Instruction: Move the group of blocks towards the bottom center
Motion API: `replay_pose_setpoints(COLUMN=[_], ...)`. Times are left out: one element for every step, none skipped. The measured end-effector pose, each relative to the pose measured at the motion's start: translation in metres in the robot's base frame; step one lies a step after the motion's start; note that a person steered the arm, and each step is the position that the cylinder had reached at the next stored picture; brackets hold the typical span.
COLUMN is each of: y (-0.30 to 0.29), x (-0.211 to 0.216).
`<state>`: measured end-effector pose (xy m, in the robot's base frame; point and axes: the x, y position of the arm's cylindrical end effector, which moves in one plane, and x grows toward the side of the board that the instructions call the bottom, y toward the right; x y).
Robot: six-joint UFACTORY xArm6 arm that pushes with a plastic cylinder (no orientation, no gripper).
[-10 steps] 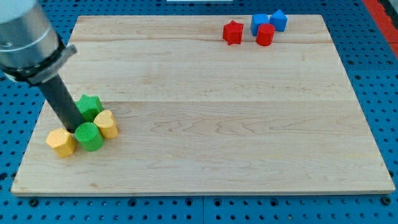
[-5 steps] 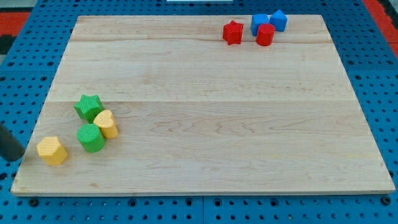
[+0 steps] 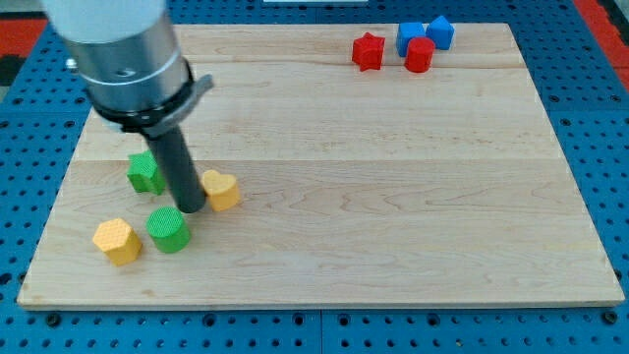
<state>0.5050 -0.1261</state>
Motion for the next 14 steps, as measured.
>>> replay_pose_setpoints(y=[-0.053, 0.016, 0.081, -0.015, -0.103, -0.142, -0.143, -0.134, -0.109, -0.047, -0.010, 0.000, -0.023, -0.107], x=[-0.029, -0.032, -0.031, -0.049, -0.036, -0.003, 0.038, 0.055, 0.043, 0.032, 0.026, 0.024, 0.014, -0.001])
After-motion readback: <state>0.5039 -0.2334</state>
